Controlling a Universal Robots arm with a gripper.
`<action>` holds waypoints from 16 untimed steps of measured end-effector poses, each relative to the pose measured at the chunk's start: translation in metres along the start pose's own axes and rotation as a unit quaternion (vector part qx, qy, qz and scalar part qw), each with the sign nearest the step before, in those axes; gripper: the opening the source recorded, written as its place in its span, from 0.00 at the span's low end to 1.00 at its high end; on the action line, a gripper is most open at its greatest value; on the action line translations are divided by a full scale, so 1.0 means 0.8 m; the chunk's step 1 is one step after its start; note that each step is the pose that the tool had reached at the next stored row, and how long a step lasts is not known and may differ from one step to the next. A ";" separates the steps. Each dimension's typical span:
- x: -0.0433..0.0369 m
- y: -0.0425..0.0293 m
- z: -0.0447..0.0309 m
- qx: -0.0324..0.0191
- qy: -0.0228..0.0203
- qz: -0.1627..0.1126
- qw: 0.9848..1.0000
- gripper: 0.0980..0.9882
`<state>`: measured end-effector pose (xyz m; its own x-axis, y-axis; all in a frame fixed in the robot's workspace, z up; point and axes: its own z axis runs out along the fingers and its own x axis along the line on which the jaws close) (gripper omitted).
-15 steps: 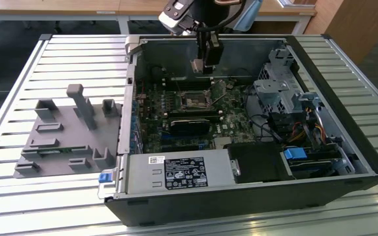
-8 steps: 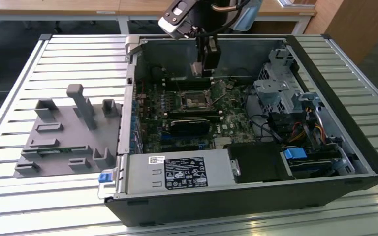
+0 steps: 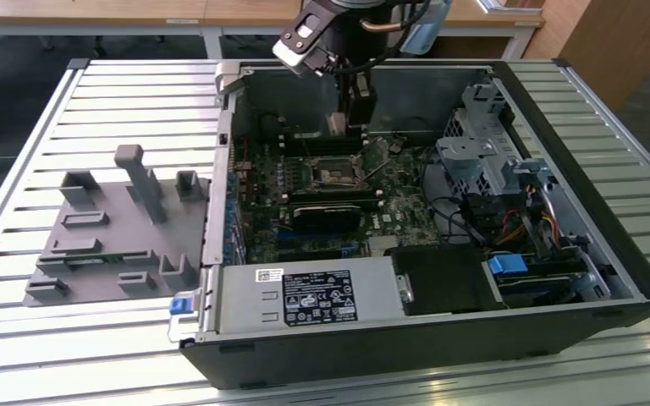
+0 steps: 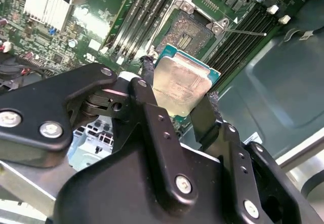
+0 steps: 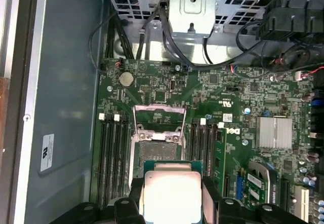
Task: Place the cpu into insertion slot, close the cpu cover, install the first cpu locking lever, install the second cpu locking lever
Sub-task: 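Place the cpu into insertion slot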
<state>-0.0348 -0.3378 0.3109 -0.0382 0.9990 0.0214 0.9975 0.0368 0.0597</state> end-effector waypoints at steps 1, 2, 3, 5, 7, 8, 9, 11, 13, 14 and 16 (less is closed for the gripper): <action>0.001 -0.0001 0.0023 0.000 0.000 0.000 1.000 0.49; 0.002 -0.0002 0.0045 0.000 0.000 0.000 1.000 0.49; 0.002 -0.0003 0.0067 0.000 0.000 0.000 1.000 0.49; 0.003 -0.0005 0.0114 0.000 0.000 0.000 1.000 0.49; 0.003 -0.0007 0.0154 0.000 0.000 0.000 1.000 0.49; 0.003 -0.0008 0.0167 0.000 0.000 0.000 1.000 0.49; 0.003 -0.0009 0.0180 0.000 0.001 0.000 1.000 0.49; 0.003 -0.0013 0.0239 0.000 0.002 0.000 1.000 0.49; 0.003 -0.0015 0.0283 0.000 0.001 0.000 1.000 0.49; 0.003 -0.0016 0.0306 0.000 0.002 0.000 1.000 0.49; 0.003 -0.0019 0.0352 0.000 0.002 0.000 1.000 0.49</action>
<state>-0.0348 -0.3349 0.2828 -0.0382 0.9990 0.0245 0.9975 0.0367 0.0597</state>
